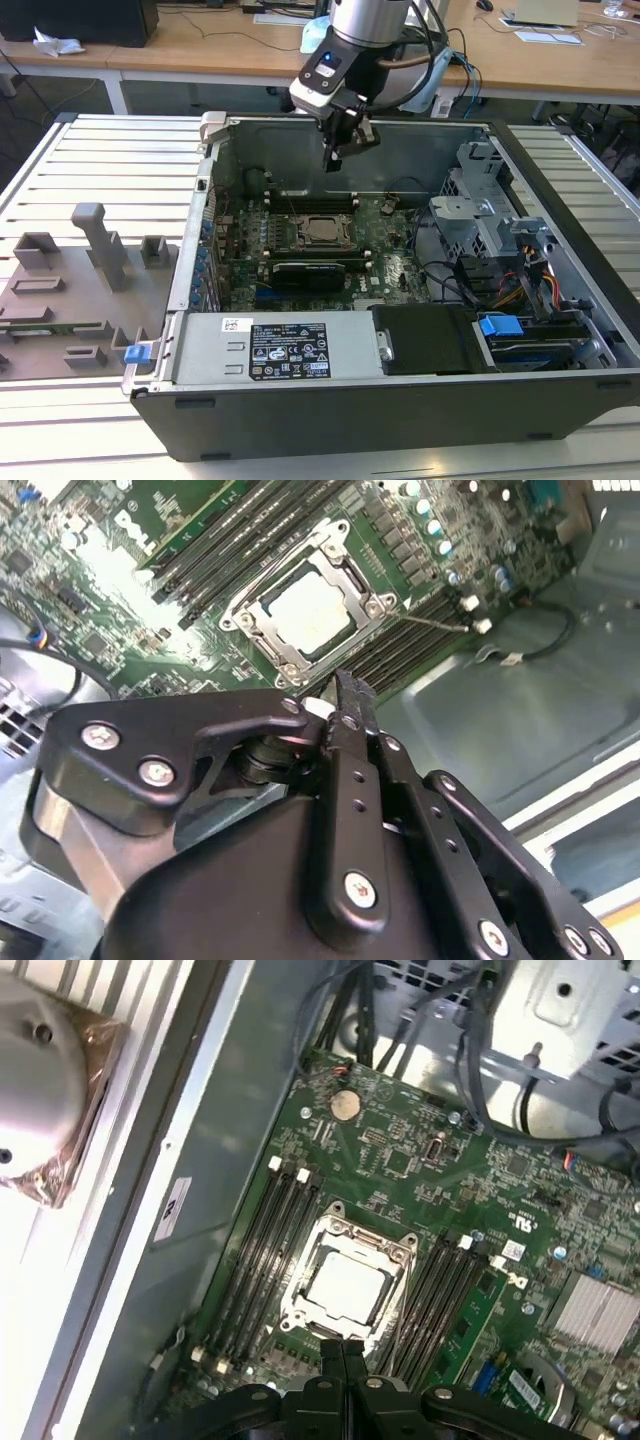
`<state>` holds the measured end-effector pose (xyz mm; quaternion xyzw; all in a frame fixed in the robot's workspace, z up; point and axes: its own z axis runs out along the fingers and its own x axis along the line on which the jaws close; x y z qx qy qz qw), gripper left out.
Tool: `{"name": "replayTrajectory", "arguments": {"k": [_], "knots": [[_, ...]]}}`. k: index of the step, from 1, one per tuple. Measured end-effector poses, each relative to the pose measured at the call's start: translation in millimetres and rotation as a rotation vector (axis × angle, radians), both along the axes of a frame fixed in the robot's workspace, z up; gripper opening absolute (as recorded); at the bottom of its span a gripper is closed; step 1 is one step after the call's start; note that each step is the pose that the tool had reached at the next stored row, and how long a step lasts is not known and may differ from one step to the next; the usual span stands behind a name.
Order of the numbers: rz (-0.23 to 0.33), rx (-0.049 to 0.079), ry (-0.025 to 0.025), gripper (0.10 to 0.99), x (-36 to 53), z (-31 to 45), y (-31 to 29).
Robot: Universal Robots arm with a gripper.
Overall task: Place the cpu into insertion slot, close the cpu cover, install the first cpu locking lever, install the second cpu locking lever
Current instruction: 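Install the first cpu locking lever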
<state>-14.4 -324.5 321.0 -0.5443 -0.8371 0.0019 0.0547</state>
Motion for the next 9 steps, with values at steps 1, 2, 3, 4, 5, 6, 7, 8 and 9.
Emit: {"name": "replayTrajectory", "arguments": {"k": [1, 2, 3, 4, 5, 6, 7, 8, 9], "knots": [[0.020, 0.000, 0.0000, 0.106, 0.0, 0.0, 0.0], [0.031, 0.000, 0.0000, 0.106, 0.0, 0.0, 0.0], [0.044, 0.000, 0.0000, 0.106, 0.0, 0.0, 0.0], [0.059, 0.000, 0.0000, 0.106, 0.0, 0.0, 0.0], [0.070, 0.000, 0.0000, 0.106, 0.0, 0.0, 0.0], [0.086, 0.000, 0.0000, 0.106, 0.0, 0.0, 0.0], [0.099, 0.000, 0.0000, 0.106, 0.0, 0.0, 0.0], [0.114, 0.000, 0.0000, 0.106, 0.0, 0.0, 0.0], [0.126, 0.000, 0.0000, 0.106, 0.0, 0.0, 0.0]]}}
